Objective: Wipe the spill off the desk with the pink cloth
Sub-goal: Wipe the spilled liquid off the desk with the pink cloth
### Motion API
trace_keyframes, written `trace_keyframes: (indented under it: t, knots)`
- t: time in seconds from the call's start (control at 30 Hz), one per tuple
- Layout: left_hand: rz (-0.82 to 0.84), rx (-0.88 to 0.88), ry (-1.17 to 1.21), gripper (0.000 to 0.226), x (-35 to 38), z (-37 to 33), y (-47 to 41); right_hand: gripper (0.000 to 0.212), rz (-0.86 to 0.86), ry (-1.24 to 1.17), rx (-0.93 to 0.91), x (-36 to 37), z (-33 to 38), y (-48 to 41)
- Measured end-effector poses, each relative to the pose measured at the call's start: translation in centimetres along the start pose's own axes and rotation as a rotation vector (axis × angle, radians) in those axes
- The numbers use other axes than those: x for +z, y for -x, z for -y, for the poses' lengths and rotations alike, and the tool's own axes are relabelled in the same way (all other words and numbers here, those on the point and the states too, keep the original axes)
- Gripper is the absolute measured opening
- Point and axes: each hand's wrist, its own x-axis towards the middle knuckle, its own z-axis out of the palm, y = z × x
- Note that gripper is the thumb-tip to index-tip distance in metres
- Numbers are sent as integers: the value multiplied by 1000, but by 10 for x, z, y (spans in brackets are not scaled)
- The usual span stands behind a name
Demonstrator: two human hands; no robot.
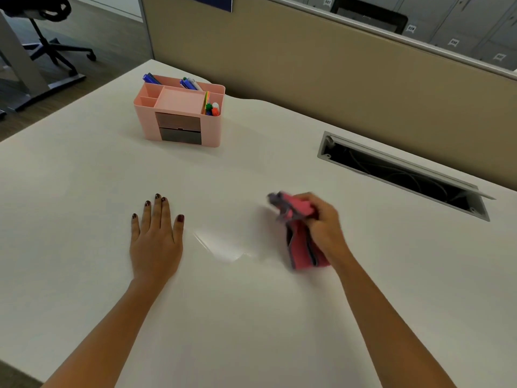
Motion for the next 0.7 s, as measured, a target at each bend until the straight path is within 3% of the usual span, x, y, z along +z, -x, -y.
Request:
trace_keyframes:
  t: [0.1, 0.23, 0.33, 0.57, 0.7]
  knots:
    - [0, 4, -4, 73, 0, 0, 0, 53, -282, 230, -32, -27, -12, -10]
    - [-1, 6, 0, 72, 0, 0, 0, 40, -272, 502, 95, -44, -54, -14]
    - [-2, 6, 0, 72, 1, 0, 0, 43, -250, 645, 37, -30, -73, -4]
    - [-8, 3, 9, 71, 1, 0, 0, 46, -363, 612, 32, 25, -50, 28]
    - [-11, -3, 4, 70, 2, 0, -1, 51, -339, 573, -12, 77, -30, 46]
